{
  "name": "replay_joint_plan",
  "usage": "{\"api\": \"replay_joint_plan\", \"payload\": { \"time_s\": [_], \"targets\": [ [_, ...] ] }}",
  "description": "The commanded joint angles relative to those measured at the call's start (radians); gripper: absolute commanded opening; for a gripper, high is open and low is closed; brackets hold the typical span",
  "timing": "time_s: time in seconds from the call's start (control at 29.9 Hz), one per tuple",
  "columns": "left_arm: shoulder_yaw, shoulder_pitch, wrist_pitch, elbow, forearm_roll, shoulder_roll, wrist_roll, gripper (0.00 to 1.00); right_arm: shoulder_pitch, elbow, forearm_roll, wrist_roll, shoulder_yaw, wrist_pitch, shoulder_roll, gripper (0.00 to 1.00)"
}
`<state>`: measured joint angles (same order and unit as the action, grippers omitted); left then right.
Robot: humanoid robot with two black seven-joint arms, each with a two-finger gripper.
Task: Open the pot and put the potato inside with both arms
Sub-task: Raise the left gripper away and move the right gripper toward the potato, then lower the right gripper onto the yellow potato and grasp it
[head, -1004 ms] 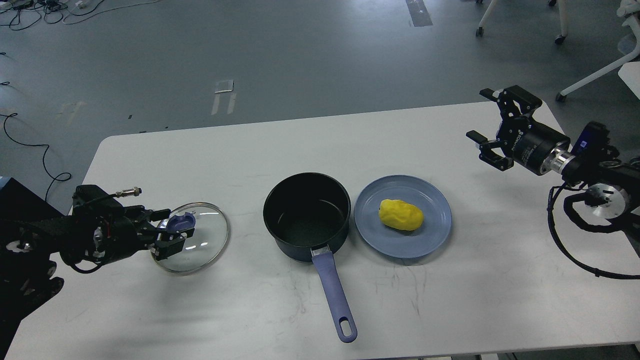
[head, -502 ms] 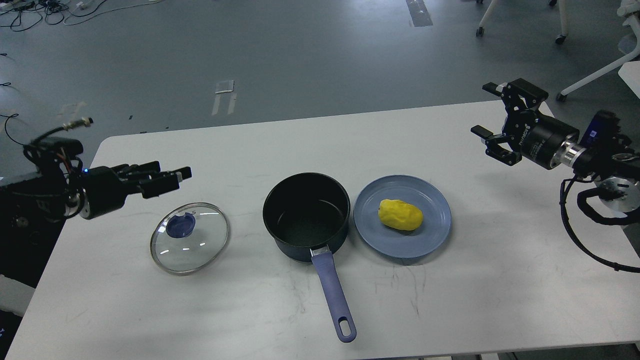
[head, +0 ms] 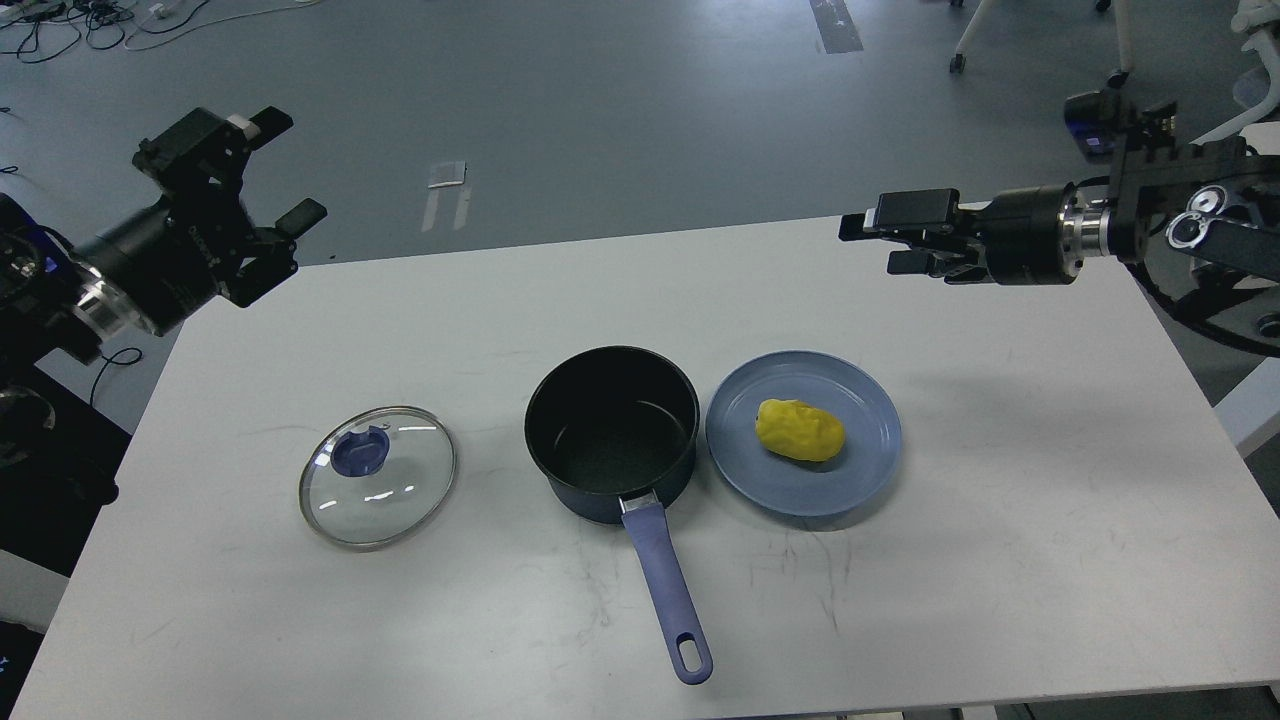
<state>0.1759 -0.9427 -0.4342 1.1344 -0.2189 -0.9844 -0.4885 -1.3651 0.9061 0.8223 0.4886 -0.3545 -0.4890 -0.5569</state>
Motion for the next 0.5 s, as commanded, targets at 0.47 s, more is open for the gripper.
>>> {"api": "replay_joint_plan", "payload": {
  "time_s": [0.47],
  "targets": [
    [0.034,0.035,-0.018,-0.008,0.009,0.039,0.000,0.98,-0.147,-0.012,0.325,0.000,-0.362,0.073,0.321,0.98]
  ]
}}
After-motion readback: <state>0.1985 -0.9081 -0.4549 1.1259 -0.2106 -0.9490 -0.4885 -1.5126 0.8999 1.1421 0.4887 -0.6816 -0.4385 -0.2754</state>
